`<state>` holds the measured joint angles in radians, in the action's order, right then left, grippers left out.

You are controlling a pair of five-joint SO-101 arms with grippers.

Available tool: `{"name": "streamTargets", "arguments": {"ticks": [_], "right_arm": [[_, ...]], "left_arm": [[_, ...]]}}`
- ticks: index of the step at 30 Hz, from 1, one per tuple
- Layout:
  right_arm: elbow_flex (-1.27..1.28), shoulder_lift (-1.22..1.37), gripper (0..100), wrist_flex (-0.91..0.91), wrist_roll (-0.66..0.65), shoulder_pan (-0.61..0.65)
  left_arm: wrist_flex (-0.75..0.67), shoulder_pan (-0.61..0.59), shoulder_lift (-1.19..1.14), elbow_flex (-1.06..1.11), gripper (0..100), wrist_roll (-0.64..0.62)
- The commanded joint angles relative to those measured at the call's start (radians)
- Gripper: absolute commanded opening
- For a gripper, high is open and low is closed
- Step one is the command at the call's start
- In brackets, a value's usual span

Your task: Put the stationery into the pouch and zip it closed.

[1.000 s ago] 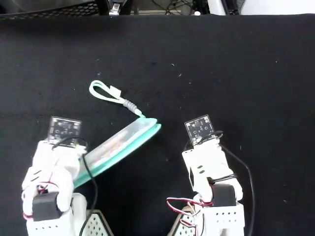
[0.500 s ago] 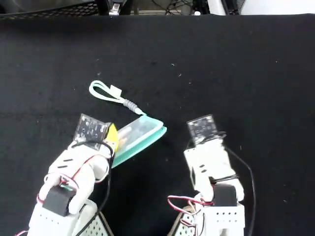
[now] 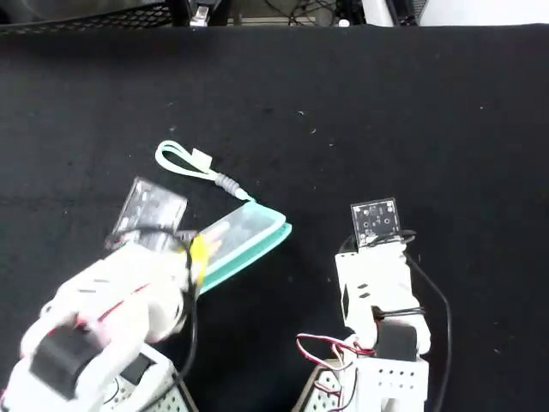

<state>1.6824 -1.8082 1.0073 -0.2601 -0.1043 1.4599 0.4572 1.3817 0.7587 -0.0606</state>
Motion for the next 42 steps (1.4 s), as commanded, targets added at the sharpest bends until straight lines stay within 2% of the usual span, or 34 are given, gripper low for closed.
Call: {"name": "streamTargets", "arguments": {"ticks": [1, 6, 9, 13, 18, 22, 30, 36, 38, 42], "right_arm": [[0.002, -0.059, 1.8, -0.023, 0.008, -0.012], [0.002, -0.059, 1.8, -0.023, 0.008, -0.012], [0.002, -0.059, 1.8, -0.023, 0.008, -0.012], [0.002, -0.059, 1.8, -0.023, 0.008, -0.012], [0.002, -0.059, 1.8, -0.023, 0.008, -0.012], [0.002, -0.059, 1.8, -0.021, 0.008, -0.012], [0.002, -0.059, 1.8, -0.021, 0.008, -0.012], [0.002, -0.059, 1.8, -0.021, 0.008, -0.012], [0.002, -0.059, 1.8, -0.02, 0.008, -0.012], [0.002, -0.059, 1.8, -0.017, 0.008, -0.012]], "left_arm": [[0.124, 0.11, -0.009, -0.084, 3, -0.011], [0.161, 0.297, -0.009, -0.018, 3, -0.014], [0.155, 0.366, -0.009, 0.019, 3, -0.012], [0.147, 0.407, -0.009, 0.09, 3, -0.009], [0.072, 0.409, -0.009, 0.179, 3, -0.002], [0.006, 0.387, -0.009, 0.251, 3, 0.075], [-0.222, 0.028, -0.009, 0.42, 3, 0.178], [-0.358, -0.255, -0.008, 0.395, 3, 0.218], [-0.488, -0.377, -0.008, 0.433, 3, 0.264], [-0.914, -0.613, -0.006, 0.596, 3, 0.279]]}}
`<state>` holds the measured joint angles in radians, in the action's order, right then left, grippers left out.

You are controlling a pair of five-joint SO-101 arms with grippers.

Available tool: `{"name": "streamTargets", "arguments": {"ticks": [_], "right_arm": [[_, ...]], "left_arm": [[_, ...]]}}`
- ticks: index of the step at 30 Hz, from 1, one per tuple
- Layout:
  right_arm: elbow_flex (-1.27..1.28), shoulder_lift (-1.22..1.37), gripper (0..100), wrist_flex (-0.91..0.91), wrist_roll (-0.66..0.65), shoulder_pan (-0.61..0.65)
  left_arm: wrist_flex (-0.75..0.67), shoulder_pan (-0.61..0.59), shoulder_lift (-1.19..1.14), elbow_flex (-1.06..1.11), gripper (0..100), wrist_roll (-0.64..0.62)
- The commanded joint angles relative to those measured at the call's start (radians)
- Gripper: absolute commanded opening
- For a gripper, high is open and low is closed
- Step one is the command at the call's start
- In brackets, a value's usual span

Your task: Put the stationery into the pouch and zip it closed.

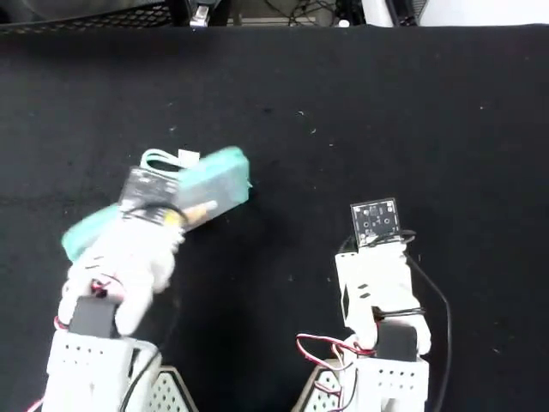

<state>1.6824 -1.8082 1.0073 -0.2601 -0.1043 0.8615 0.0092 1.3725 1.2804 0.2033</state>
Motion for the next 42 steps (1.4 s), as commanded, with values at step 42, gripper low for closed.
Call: {"name": "streamTargets", "arguments": {"ticks": [42], "right_arm": [[0.002, -0.059, 1.5, 0.138, 0.002, 0.101]], "left_arm": [[0.334, -0.377, 0.011, 0.203, 3, -0.238]]}}
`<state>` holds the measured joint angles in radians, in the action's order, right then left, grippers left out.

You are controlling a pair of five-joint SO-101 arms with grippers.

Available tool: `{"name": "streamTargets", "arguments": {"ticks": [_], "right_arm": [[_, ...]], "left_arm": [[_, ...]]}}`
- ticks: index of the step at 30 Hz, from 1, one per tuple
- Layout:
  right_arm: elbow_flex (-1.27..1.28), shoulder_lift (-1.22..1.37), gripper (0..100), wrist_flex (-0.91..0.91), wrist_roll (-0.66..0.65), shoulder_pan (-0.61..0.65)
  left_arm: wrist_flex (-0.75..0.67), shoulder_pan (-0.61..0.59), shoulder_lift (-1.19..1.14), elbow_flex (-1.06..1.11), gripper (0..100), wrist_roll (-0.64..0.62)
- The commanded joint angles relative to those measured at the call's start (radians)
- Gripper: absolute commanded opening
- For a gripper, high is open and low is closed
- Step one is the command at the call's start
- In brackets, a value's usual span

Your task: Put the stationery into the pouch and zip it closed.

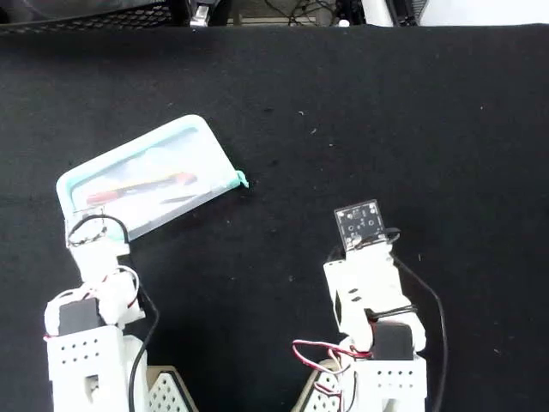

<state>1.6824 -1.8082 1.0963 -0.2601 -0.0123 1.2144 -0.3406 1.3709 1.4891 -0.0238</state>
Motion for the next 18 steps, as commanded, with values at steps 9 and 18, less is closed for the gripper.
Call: {"name": "streamTargets", "arguments": {"ticks": [9, 18], "right_arm": [[0.002, -0.064, 1.8, 0.172, 0.008, 0.015], [0.004, -0.064, 1.6, 0.198, 0.157, 0.017]], "left_arm": [[-0.135, -0.019, 0.012, 0.134, 3, -0.015], [-0.126, 0.038, 0.064, 0.145, 3, -0.009]]}}
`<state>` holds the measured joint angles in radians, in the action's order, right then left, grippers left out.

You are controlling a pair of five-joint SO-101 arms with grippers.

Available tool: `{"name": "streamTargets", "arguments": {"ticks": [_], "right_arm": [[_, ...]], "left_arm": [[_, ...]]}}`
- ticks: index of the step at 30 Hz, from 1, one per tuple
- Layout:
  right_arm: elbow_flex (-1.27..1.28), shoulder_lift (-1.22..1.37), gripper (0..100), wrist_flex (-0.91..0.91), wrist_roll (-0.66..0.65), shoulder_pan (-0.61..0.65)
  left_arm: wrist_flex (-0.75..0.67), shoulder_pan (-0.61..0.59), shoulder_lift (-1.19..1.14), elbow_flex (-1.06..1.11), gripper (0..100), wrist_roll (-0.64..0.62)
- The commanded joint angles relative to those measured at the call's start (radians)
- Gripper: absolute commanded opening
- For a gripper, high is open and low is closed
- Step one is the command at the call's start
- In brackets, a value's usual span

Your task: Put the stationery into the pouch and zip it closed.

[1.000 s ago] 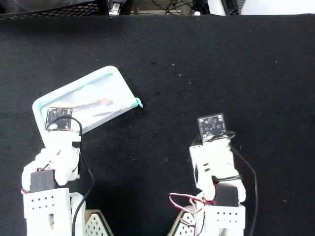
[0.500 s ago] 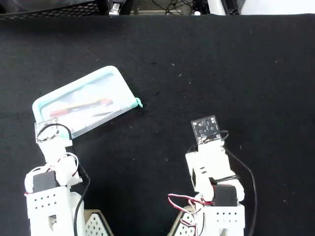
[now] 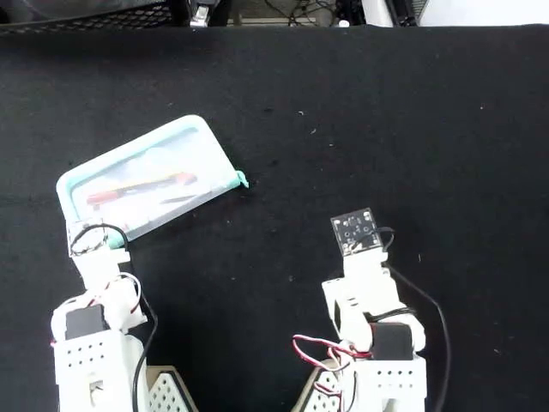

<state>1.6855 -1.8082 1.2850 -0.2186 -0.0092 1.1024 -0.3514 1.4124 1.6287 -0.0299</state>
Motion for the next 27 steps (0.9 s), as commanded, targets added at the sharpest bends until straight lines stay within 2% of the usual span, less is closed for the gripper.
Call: {"name": "streamTargets", "arguments": {"ticks": [1, 3, 7, 17, 27], "right_arm": [[0.001, -0.064, 1.8, 0.011, 0.17, 0.014], [0.001, -0.059, 1.8, 0.008, 0.219, 0.012], [0.001, -0.059, 1.5, 0.008, 0.222, 0.009], [0.001, -0.059, 1.5, 0.008, 0.221, 0.009], [0.001, -0.059, 1.5, 0.008, 0.221, 0.009]], "left_arm": [[-0.003, 0.07, 0.032, 0.007, 3, -0.003], [0.021, 0.107, 0.058, 0.012, 3, -0.003], [0.066, 0.119, 0.135, 0.022, 3, -0.006], [0.068, 0.125, 0.387, 0.073, 3, -0.009], [0.068, 0.125, 0.411, 0.071, 3, -0.009]]}}
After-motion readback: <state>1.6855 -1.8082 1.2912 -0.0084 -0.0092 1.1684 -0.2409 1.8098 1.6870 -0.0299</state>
